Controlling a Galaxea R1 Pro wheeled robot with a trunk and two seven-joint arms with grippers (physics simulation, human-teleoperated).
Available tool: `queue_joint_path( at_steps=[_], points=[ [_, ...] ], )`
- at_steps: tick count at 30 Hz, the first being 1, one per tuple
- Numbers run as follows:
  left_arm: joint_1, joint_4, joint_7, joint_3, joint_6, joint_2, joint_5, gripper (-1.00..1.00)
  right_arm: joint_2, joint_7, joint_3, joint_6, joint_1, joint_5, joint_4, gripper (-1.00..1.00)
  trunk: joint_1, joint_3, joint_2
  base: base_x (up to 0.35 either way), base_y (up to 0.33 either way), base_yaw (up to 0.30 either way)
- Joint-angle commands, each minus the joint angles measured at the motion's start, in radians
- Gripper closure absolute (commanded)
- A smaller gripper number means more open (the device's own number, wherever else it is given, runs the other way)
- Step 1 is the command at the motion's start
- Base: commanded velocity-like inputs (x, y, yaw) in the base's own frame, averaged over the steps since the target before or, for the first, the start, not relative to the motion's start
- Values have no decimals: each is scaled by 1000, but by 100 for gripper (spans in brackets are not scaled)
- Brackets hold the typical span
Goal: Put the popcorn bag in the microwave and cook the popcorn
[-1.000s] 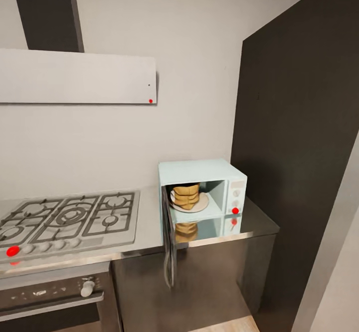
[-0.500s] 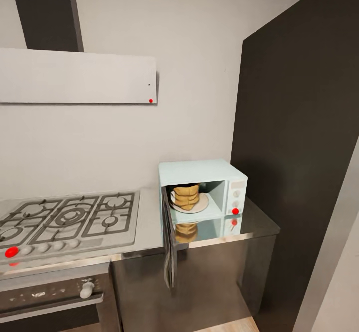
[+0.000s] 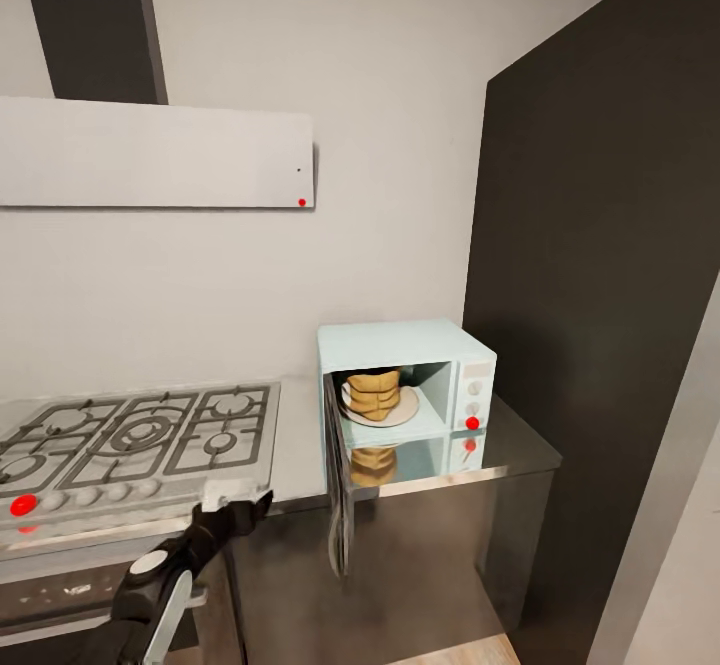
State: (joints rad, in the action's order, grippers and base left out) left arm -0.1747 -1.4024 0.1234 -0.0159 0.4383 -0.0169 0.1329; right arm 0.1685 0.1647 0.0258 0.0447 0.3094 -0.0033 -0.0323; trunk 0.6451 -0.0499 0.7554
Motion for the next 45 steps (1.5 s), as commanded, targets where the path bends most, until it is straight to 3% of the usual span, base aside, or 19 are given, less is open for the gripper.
queue_joint_path(
  at_steps=[1, 3, 4, 6, 7, 9, 12, 18, 25, 45],
  points=[
    [-6, 0, 107, 0, -8, 3, 6, -100, 0, 2, 2, 1, 1, -1, -1, -100, 0, -2, 1, 0, 0, 0],
    [-8, 6, 202, 3, -65, 4, 2, -100, 1, 1, 2, 4, 2, -2, -1, -100, 0, -2, 1, 0, 0, 0],
    [-9, 8, 215, 7, -82, 4, -1, -100, 1, 1, 2, 6, 2, -3, -1, -100, 0, -2, 1, 0, 0, 0],
    [-9, 11, 228, 53, -104, 5, -33, -100, 1, 0, 1, 10, 2, -7, -1, -100, 0, -2, 1, 0, 0, 0],
    [-9, 15, 230, 107, -109, 5, -81, -100, 2, 1, 1, 11, 2, -9, -1, -100, 0, -2, 1, 0, 0, 0],
    [-9, 18, 229, 148, -113, 5, -135, -100, 2, 0, 1, 7, 2, -9, -1, -100, 0, -2, 1, 0, 0, 0],
    [-9, 23, 231, 161, -118, 5, -155, -100, 2, 0, 2, 5, 2, -9, -1, -100, 0, -2, 1, 0, 0, 0],
    [-9, 61, 240, 165, -129, 0, -167, -100, -3, 0, 2, 11, -1, -10, -3, -100, 0, -2, 1, 0, 0, 0],
    [-9, 81, 242, 165, -131, 3, -170, -100, -2, -2, -6, 4, -19, -53, -3, -100, 0, -2, 1, 0, 0, -142],
    [-9, 76, 240, 166, -190, 21, -155, -100, -3, -1, -6, 4, -20, -56, -3, -100, 0, -2, 1, 0, 0, -242]
  ],
)
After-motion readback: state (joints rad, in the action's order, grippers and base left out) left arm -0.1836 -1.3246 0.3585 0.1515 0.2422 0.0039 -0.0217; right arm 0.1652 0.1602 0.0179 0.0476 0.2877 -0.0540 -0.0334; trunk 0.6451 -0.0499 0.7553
